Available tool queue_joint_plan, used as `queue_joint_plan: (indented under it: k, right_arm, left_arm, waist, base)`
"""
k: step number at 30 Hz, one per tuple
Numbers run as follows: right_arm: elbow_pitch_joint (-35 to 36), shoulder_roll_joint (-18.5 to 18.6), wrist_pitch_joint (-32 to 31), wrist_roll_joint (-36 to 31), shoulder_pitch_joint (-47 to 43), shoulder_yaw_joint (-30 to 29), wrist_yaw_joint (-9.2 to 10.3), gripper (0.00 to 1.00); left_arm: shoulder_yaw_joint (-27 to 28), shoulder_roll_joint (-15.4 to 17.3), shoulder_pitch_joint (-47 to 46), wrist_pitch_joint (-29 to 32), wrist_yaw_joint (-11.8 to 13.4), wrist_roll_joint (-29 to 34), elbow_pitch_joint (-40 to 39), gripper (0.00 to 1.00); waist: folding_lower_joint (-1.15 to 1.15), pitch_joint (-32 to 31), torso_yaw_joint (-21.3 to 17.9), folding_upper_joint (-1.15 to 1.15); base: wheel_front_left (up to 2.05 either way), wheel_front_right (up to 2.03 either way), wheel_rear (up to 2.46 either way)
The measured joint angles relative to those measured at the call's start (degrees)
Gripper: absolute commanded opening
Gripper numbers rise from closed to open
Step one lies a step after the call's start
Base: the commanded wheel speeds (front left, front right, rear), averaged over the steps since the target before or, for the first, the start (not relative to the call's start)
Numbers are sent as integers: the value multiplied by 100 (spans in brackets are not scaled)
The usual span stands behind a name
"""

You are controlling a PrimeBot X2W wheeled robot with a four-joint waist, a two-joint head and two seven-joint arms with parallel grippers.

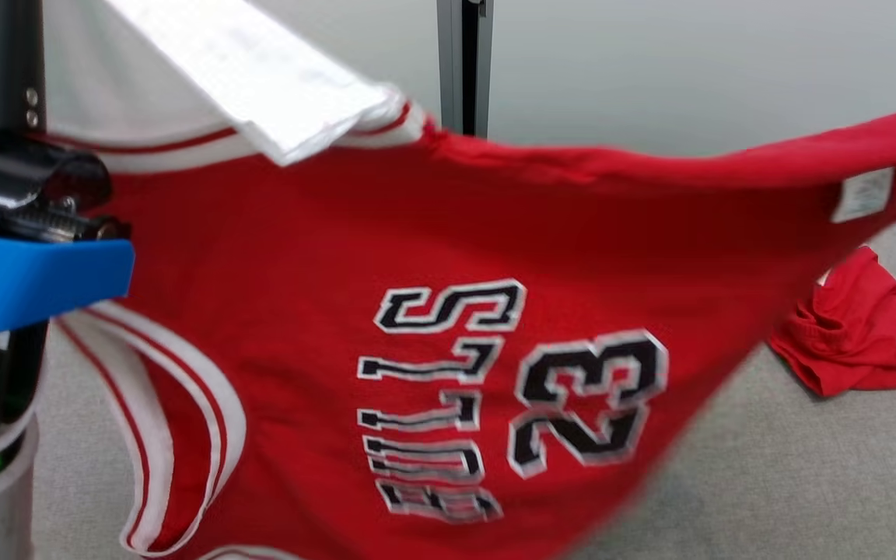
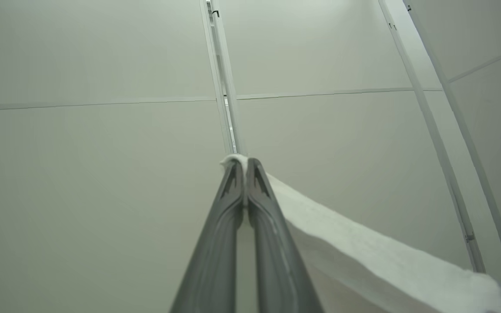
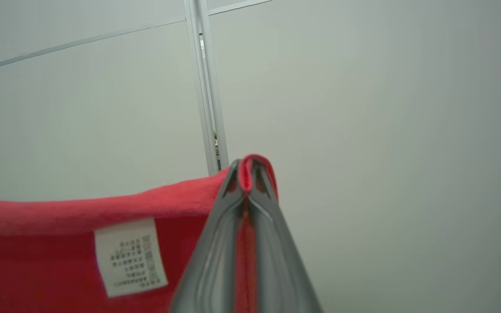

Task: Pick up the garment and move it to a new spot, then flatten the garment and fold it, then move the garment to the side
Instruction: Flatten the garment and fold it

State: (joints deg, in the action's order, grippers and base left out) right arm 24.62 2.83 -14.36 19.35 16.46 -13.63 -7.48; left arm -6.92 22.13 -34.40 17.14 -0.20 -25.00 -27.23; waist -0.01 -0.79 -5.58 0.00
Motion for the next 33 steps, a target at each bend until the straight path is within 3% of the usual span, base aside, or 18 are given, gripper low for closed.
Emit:
queue_joint_plan:
  k: [7,13,20,25,33]
  right_arm:
    - [115,125,-346,-777,65,68,-1,0]
    - [-541,113,-341,-872,985,392,0,0]
    - [-2481,115,200,-1425,3311,506,0,0]
    - [-3863,76,727,-1980,4756,298,-1,0]
    - [-5633,23,1456,-2539,5477,-30,0,0]
  left_arm:
    - [-259,25,-486,134,-192,0,513,0]
    - [-359,99,-1318,49,-327,226,1324,0]
    - [-534,194,-3110,-240,-448,754,2859,0]
    - [-683,56,-4295,-783,-437,1101,3956,0]
    - [-1000,-445,-4531,-1599,-488,1124,5155,0]
  waist:
    - [0,459,-81,0]
    - [2,1163,-198,0]
    - [3,1928,-249,0]
    - [3,2303,-158,0]
    - [2,2922,40,0]
  base:
    - [0,0,0]
    - [0,0,0]
    - [0,0,0]
    - [0,0,0]
    - [0,0,0]
